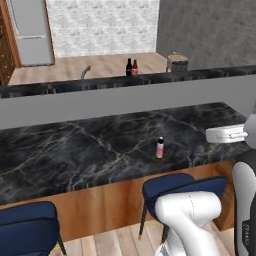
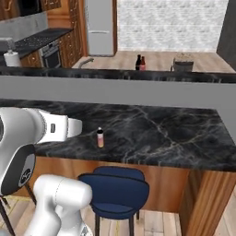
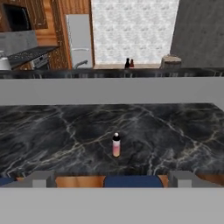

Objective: Place the large bottle from the dining counter next to the other large bottle outside the sink, and place the small bottle from the dining counter next to the other small bottle inside the sink.

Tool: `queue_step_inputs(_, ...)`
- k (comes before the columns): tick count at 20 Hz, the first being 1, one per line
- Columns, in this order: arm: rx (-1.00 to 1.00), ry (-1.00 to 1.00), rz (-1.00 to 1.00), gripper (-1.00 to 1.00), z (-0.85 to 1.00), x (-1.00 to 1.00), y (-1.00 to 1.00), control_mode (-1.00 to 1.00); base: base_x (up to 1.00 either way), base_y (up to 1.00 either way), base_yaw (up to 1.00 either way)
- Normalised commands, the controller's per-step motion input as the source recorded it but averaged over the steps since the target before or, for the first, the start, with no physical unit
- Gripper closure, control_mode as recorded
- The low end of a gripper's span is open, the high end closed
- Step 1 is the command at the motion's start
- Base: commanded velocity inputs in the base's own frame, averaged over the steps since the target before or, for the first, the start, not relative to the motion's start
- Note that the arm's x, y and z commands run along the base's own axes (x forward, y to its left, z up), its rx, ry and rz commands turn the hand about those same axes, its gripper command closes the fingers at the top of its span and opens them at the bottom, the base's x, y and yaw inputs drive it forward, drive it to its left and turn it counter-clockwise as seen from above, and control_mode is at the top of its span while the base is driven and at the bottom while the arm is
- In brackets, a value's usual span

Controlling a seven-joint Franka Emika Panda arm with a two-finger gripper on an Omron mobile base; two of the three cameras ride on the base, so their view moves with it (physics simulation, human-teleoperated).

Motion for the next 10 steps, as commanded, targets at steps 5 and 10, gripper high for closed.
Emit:
queue_step_inputs(5,0.0,0.0,0.0,-1.0,0.0,0.0,0.0,1.0,0.0,0.01,-0.25)
queue_step_inputs(10,0.0,0.0,0.0,-1.0,0.0,0.0,0.0,1.0,0.05,0.18,-0.22)
